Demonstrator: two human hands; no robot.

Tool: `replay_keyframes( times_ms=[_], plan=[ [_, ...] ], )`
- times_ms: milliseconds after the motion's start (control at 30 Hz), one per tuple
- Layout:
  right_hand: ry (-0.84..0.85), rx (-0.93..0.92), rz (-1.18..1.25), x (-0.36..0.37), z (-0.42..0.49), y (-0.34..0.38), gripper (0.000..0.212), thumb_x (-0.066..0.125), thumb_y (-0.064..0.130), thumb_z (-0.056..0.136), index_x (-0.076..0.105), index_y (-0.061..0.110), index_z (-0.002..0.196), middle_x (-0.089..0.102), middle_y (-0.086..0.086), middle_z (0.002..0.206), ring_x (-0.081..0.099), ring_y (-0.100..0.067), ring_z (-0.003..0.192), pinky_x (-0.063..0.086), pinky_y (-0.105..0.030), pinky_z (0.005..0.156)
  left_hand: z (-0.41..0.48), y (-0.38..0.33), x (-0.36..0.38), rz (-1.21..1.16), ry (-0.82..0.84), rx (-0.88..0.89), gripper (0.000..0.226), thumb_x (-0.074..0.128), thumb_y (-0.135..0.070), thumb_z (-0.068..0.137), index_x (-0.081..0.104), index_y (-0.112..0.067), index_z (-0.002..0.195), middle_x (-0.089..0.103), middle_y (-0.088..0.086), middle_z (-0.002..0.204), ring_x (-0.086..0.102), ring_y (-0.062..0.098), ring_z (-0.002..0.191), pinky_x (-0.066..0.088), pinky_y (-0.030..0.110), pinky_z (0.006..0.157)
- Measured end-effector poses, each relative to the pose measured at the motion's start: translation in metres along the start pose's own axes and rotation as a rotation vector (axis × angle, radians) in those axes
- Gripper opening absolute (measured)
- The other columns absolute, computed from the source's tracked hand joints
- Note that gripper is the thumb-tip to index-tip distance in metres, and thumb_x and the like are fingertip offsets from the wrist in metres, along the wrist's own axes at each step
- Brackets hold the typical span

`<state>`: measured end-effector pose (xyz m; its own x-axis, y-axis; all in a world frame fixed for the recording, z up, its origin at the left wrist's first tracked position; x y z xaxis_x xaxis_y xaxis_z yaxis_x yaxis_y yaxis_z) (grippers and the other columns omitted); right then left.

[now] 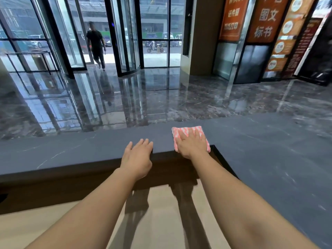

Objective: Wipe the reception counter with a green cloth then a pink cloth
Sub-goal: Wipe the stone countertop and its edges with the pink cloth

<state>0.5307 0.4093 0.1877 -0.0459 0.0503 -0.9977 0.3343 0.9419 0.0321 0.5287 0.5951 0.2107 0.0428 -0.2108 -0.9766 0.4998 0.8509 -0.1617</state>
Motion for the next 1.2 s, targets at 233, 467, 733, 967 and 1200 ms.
replay_keyframes(
  times_ms=[233, 467, 733, 967, 1200],
  plan=[
    [0.121, 0.317, 0.129, -0.013, 0.003, -0.166, 0.055, 0.008, 0.051, 0.102, -0.003, 0.038, 0.155, -0.009, -0.004, 0.164, -0.012, -0.026, 0.15, -0.007, -0.047, 0.119, 0.038, -0.086, 0.016, -0.044, 0.049, 0.163, 0.063, 0.043, 0.0, 0.09, 0.028, -0.018, 0.149, 0.02, 0.001, 0.159, 0.01, 0.016, 0.148, 0.003, 0.043, 0.122],
    [0.07, 0.5, 0.105, -0.022, 0.002, -0.2, 0.053, 0.02, 0.04, 0.095, 0.031, 0.037, 0.146, 0.023, -0.011, 0.157, 0.012, -0.038, 0.144, 0.017, -0.056, 0.115, 0.057, -0.149, 0.03, -0.067, 0.115, 0.263, 0.058, 0.042, 0.0, 0.09, 0.034, -0.017, 0.144, 0.024, 0.001, 0.157, 0.013, 0.016, 0.148, 0.002, 0.044, 0.121],
    [0.18, 0.052, 0.215, -0.009, 0.065, -0.111, 0.052, 0.011, 0.05, 0.101, -0.002, 0.05, 0.152, -0.009, -0.007, 0.164, -0.017, -0.03, 0.148, -0.013, -0.052, 0.116, 0.067, -0.16, 0.043, 0.009, 0.157, 0.24, 0.056, 0.044, -0.007, 0.089, 0.036, -0.021, 0.143, 0.035, -0.003, 0.15, 0.024, 0.015, 0.144, 0.004, 0.046, 0.121],
    [-0.036, 0.306, 0.229, -0.033, 0.071, -0.197, 0.053, 0.011, 0.072, 0.081, 0.049, 0.057, 0.115, 0.045, -0.003, 0.136, 0.031, -0.03, 0.134, 0.033, -0.063, 0.097, 0.074, -0.158, 0.044, 0.064, 0.223, 0.24, 0.067, 0.038, -0.002, 0.092, 0.02, -0.022, 0.153, 0.016, -0.003, 0.161, 0.011, 0.011, 0.148, -0.003, 0.044, 0.121],
    [0.03, 0.465, 0.243, -0.02, 0.04, -0.244, 0.053, 0.009, 0.066, 0.088, 0.032, 0.058, 0.136, 0.02, 0.0, 0.158, 0.012, -0.027, 0.146, 0.02, -0.059, 0.112, 0.059, -0.161, 0.042, 0.032, 0.219, 0.203, 0.067, 0.041, -0.003, 0.092, 0.018, -0.02, 0.153, 0.013, 0.0, 0.161, 0.007, 0.014, 0.149, -0.005, 0.046, 0.12]
  ],
)
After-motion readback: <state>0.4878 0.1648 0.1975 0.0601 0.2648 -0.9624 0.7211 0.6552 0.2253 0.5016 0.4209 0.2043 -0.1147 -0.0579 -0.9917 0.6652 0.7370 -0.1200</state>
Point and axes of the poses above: each hand's wrist, its own z-axis towards the middle knuckle, its own x-axis out of the palm, y = z × x, the point moved 5 cm from there along z, towards the middle knuckle
